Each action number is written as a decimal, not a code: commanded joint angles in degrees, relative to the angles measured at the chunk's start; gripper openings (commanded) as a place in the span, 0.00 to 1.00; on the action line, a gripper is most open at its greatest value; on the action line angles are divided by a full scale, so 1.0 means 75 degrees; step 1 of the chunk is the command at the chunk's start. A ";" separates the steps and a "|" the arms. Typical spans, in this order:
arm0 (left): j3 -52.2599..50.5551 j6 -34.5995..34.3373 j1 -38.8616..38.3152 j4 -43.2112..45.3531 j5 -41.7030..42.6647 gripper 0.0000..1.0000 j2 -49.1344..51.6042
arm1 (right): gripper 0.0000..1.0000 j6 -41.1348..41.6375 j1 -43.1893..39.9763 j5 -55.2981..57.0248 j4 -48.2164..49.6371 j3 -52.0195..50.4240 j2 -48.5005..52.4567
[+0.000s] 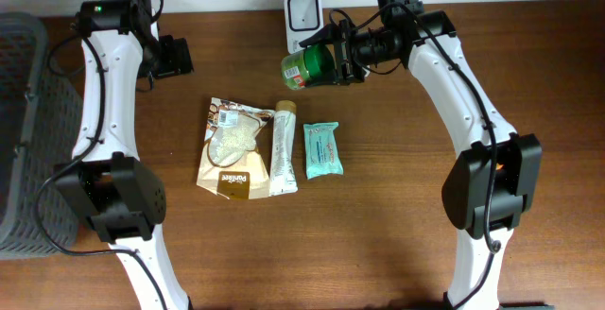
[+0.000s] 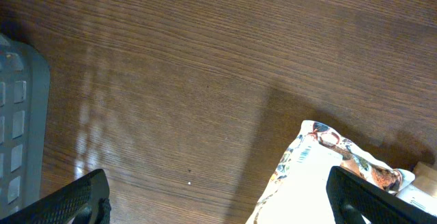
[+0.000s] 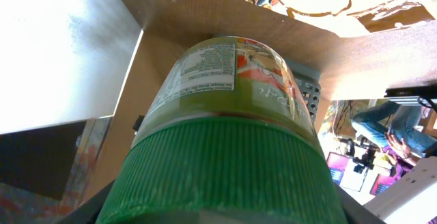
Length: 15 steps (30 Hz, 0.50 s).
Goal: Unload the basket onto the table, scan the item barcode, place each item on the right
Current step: 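Hold the jar's label in front of the scanner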
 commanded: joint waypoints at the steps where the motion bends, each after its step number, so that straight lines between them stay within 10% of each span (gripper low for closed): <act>1: 0.0154 0.0125 0.0026 0.0015 0.0076 0.99 -0.0003 | 0.15 -0.0256 0.0061 0.0268 0.0038 0.0157 0.0015; 6: 0.0154 0.0125 0.0026 0.0015 0.0076 0.99 -0.0003 | 0.04 -0.1786 0.0350 0.1953 0.0032 0.0157 0.0015; 15: 0.0154 0.0125 0.0017 0.0015 0.0076 0.99 -0.0003 | 0.04 -0.8276 0.0641 0.6414 -0.1180 0.0157 0.0015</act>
